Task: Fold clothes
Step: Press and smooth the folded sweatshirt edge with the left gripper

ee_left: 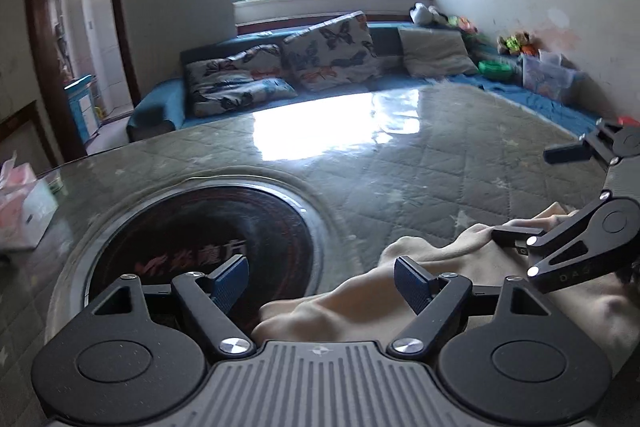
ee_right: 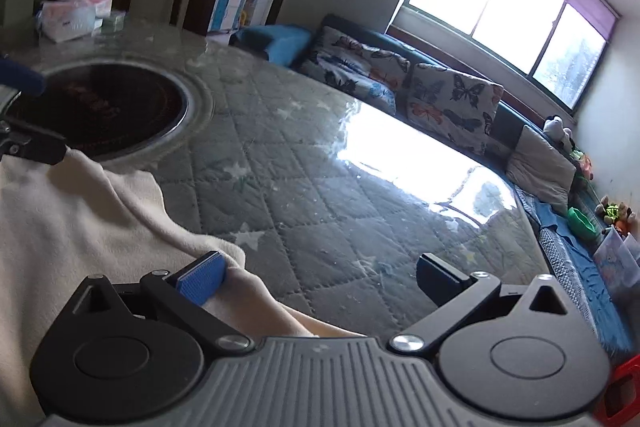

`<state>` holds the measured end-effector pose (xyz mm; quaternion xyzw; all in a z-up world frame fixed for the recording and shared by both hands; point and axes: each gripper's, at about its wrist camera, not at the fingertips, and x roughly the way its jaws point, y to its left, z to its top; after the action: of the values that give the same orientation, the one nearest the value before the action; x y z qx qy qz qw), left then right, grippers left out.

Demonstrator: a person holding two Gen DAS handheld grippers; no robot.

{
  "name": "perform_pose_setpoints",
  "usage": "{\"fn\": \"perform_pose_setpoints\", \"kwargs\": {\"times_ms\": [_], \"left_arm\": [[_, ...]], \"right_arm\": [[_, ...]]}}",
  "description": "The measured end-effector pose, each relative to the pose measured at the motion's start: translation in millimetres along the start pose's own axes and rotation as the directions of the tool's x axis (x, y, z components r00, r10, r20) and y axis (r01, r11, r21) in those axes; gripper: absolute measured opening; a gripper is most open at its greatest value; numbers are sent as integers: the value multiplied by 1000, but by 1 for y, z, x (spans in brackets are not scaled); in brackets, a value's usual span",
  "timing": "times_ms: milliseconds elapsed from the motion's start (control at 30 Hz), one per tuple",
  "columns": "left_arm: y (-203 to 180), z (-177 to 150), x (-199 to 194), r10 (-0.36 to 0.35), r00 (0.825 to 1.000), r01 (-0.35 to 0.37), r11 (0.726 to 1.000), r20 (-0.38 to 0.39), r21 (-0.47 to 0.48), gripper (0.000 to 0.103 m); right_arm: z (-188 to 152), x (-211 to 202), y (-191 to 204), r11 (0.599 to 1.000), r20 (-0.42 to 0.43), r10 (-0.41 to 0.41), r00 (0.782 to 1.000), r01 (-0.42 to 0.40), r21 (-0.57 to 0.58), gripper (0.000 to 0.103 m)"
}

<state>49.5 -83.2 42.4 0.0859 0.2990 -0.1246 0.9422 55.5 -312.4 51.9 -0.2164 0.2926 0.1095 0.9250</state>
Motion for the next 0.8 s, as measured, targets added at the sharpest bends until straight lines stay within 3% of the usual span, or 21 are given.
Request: {"fn": "perform_pose_setpoints", "kwargs": {"times_ms": [167,333,567,800], "left_arm": [[-7,1,28,5,998,-4,1000,-60,27,84],[-3,1,34,2,997,-1,1000,-73,18,84],[2,-4,11,17,999,-17,1000,-40,11,83],[-5,-25,-22,14,1000,-14,1000,-22,12,84]], "right_arm": [[2,-6,-5,1000,8,-6,1000,5,5,103],[-4,-2,-8,1000,-9,3,1000,-3,16,103],[-5,-28,-5,1000,26,18,999,-18,-9,103],[-22,-69,13,996,43,83,996,-81,-32,103]]}}
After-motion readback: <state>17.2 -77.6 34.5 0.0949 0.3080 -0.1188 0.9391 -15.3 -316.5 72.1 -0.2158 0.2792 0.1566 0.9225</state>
